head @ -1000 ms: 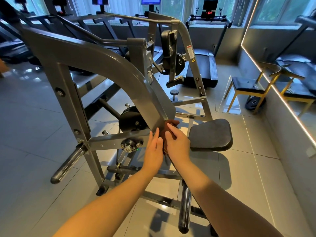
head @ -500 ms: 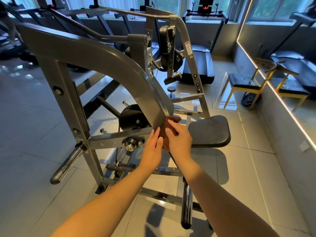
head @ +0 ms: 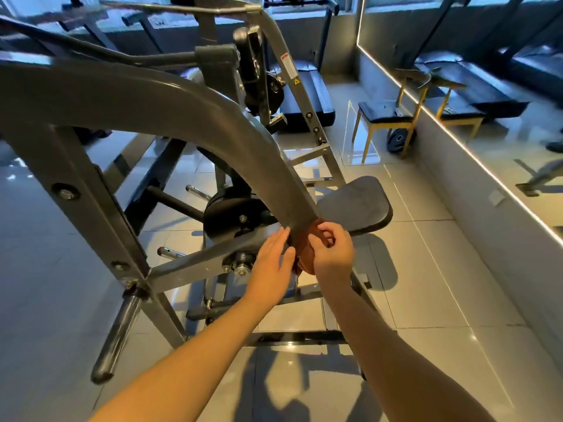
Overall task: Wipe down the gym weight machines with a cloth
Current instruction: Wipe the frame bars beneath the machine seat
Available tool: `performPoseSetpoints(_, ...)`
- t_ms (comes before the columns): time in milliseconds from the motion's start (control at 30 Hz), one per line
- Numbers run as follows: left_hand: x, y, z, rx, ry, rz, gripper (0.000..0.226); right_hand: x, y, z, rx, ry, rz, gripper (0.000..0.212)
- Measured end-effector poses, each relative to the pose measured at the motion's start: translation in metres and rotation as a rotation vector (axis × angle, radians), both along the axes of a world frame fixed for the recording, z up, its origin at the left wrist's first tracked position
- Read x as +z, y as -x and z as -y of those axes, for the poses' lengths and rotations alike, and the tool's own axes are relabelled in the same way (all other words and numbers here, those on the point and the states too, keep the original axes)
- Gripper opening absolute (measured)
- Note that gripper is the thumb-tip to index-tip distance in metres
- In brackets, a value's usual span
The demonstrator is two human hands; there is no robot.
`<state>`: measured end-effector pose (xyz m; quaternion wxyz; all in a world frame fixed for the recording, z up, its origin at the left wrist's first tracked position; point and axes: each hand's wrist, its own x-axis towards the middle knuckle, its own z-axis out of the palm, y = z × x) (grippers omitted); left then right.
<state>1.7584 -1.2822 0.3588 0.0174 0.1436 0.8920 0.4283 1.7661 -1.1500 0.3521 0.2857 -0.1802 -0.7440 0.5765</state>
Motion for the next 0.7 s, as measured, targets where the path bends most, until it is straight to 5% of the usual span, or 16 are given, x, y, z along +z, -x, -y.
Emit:
performPoseSetpoints(233,-0.019,0.021,0.023,-0.176,-0.114,0.063,0.056,-0.012,0.003,0.054,-0.036,0.137,0.036,0.018)
performPoseSetpoints(367,-0.012,0.023,0.032,-0.218,-0.057,-0.085,0.073,-0.011,0.002,0.037,-0.082,0.1,0.12,0.02)
performPoseSetpoints(500,-0.029,0.03,0.033,-0.263,-0.07,-0.045,0.048,-0.016,0.003,0.04,-0.302,0.035,0.056,0.018)
performPoseSetpoints(567,-0.033,0.035,0.036,-0.26,-0.092,-0.012,0.045,-0.014,0.004,0.052,-0.175,0.082,0.145,0.016)
performPoseSetpoints(700,-0.02,0.031,0.045,-0.237,-0.237,0.07,0.05,-0.015,0.001,0.071,0.058,0.112,0.224,0.048)
